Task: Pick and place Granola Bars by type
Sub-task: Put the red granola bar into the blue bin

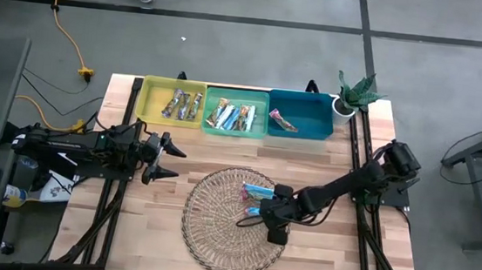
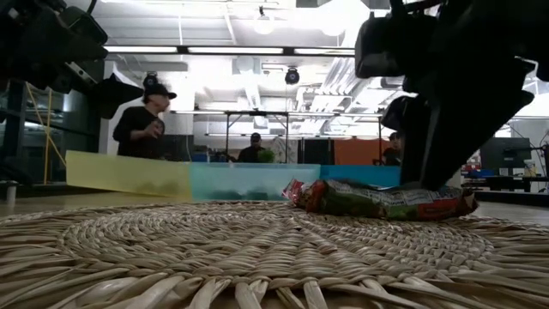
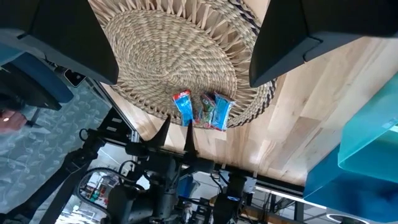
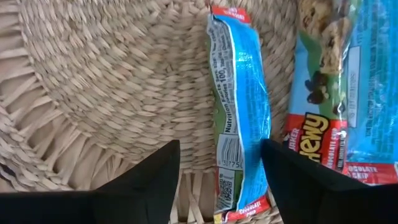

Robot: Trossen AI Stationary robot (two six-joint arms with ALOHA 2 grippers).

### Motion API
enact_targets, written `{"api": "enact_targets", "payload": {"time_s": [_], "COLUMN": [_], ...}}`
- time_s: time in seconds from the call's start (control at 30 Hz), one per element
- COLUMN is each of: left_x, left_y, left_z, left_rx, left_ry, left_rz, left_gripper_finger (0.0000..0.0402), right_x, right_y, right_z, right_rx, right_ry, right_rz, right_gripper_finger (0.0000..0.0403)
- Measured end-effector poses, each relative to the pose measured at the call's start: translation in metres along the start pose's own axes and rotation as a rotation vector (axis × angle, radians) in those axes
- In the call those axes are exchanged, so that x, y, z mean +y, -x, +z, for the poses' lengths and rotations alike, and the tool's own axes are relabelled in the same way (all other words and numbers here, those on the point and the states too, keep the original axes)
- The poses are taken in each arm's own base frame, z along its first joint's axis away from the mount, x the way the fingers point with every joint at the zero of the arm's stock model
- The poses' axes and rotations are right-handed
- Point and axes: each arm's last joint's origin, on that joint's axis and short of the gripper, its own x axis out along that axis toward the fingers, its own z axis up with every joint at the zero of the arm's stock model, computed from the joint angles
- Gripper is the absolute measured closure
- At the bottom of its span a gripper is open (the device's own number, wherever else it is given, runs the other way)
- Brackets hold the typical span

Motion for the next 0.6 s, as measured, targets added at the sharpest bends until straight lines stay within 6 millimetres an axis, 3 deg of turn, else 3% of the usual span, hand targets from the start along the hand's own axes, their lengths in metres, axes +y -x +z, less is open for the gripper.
{"api": "enact_targets", "payload": {"time_s": [0.37,0.6], "left_x": [0.0000,0.0001], "left_y": [0.0000,0.0000], "left_z": [0.0000,0.0000], "left_rx": [0.000,0.000], "left_ry": [0.000,0.000], "left_rz": [0.000,0.001], "left_gripper_finger": [0.0043,0.0043], "right_x": [-0.0039,-0.0057], "right_y": [-0.0054,-0.0055], "right_z": [-0.0038,-0.0058], "right_rx": [0.008,0.019], "right_ry": [0.008,0.048], "right_rz": [-0.089,-0.117], "right_gripper_finger": [0.0194,0.0226]}}
